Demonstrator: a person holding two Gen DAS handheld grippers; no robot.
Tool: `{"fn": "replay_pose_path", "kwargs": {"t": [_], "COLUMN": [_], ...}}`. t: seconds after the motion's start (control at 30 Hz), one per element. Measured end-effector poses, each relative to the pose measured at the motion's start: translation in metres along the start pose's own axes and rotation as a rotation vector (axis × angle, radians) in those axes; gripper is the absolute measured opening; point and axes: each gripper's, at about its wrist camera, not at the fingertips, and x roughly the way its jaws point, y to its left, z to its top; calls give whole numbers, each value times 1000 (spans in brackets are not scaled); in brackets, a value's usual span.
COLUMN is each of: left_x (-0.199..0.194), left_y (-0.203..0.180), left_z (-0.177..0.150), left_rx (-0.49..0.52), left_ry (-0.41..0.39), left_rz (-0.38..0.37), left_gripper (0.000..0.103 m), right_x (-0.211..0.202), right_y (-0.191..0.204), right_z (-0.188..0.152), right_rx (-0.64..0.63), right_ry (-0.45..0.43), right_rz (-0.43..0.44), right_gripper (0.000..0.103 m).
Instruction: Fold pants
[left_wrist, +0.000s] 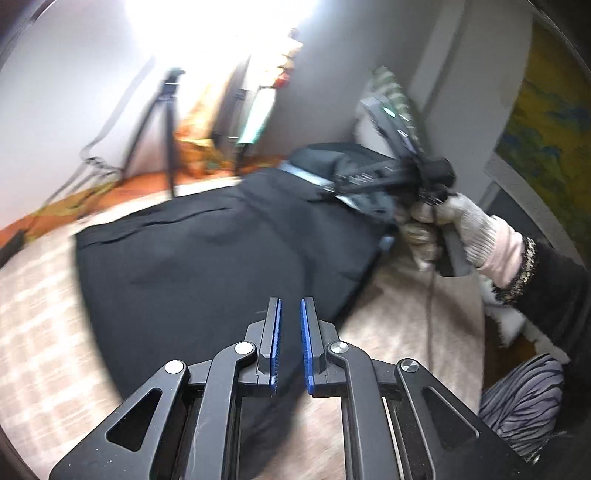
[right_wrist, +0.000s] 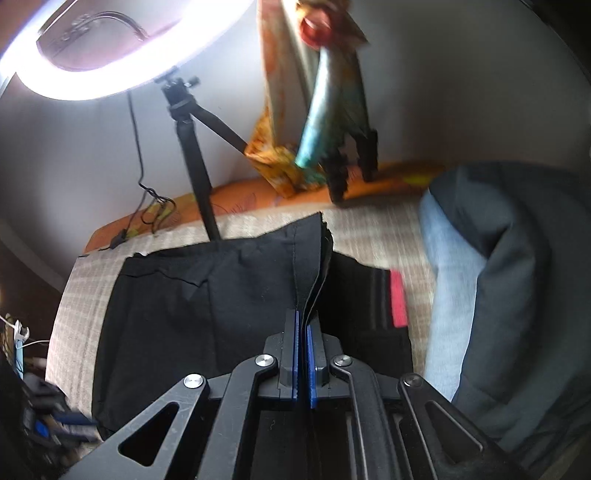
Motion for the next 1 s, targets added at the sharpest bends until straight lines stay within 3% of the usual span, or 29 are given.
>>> {"fn": "replay_pose_path", "kwargs": {"t": [0.13,0.33,0.4,0.43,0.47,0.53,0.6,0.67,0.7,0.8,0.9,1.0], "left_x": [-4,22,26,26,25,24,23,21,18,11,10,6], "left_y": [33,47,47,47,48,48,48,48,49,54,58,57], "left_z": [-10,-32,-36,-36,-37,-37,-39,-39,-39,-39,-44,-46], "left_rx": [-43,-35,-32,-37,-42,-51,-55,-62,-64,-76,-70,-68], "left_ry": [28,144,148,142,138,132,126,116,108,105,116,109], "left_rz": [118,157,156,154,153,153,158,165,174,199,234,270], "left_gripper": [9,9,9,9,9,9,9,24,27,28,28,28], "right_x": [9,12,10,8,5,2,7,18,23,33,43,37], "right_y": [-7,-29,-29,-30,-31,-32,-33,-29,-26,-15,-10,-5], "right_z": [-11,-27,-25,-23,-20,-12,-3,6,8,10,10,14], "right_rx": [1,44,27,23,22,32,52,57,49,-6,-43,-60], "right_ry": [26,63,64,58,40,-1,-8,0,3,8,23,15], "right_rz": [-21,-3,31,35,38,44,35,20,10,-74,-185,-238], "right_gripper": [1,1,8,14,33,40,40,40,39,30,30,31]}}
